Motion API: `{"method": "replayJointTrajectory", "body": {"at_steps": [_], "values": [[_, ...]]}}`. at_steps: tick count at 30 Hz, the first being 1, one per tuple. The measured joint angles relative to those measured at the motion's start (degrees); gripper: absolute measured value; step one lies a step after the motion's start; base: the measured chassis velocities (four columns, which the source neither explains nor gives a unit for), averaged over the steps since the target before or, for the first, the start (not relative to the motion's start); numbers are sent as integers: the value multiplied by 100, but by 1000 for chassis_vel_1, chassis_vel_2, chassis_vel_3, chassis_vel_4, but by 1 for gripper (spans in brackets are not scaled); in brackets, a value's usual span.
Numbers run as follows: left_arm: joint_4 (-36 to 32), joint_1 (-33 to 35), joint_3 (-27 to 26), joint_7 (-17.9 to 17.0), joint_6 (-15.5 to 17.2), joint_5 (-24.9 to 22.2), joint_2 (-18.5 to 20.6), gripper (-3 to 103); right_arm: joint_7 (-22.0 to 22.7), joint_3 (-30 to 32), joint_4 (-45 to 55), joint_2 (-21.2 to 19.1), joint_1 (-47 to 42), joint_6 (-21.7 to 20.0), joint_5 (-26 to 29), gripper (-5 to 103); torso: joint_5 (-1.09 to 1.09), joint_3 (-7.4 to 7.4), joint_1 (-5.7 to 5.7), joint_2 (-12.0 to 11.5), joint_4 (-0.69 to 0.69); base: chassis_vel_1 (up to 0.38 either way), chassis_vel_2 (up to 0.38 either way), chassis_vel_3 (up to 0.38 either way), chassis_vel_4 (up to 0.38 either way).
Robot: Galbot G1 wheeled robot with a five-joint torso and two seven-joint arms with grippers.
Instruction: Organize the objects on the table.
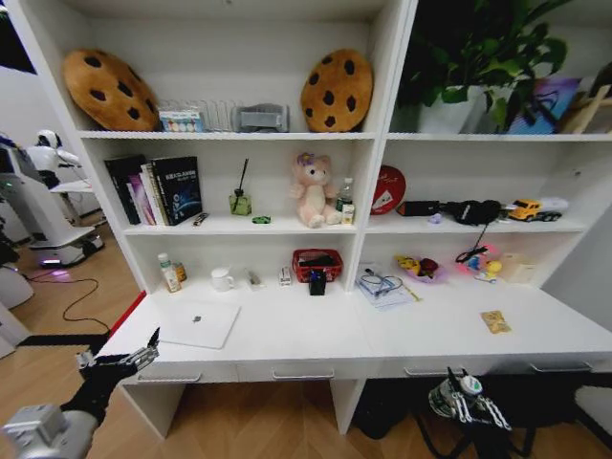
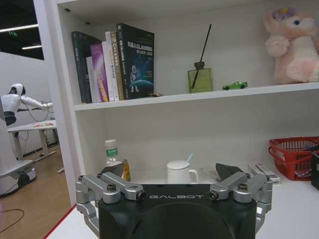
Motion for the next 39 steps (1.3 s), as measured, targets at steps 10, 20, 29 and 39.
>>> {"method": "replayJointTrajectory", "body": {"at_steps": [10, 20, 29, 39], "values": [[0, 0, 1, 3, 0, 0, 0, 100, -479, -89, -805, -104, 110, 213, -522, 27, 1, 1, 1, 0, 1, -144, -154, 162, 101], [1, 0, -2, -1, 0, 0, 0, 100, -1226, -345, -2602, -249, 514, -169, -808, 27, 0, 0, 1, 0, -2, 40, 35, -55, -32], [0, 0, -1, -1, 0, 0, 0, 100, -1124, -791, -4929, -176, 2822, -932, -1187, 27, 1, 1, 2, -1, 2, 0, 0, 0, 0], [1, 0, -1, -2, 0, 0, 0, 100, -1211, -893, -8033, 18, 5269, -677, -1804, 27, 2, 2, 2, -1, 2, 0, 0, 0, 0]]}}
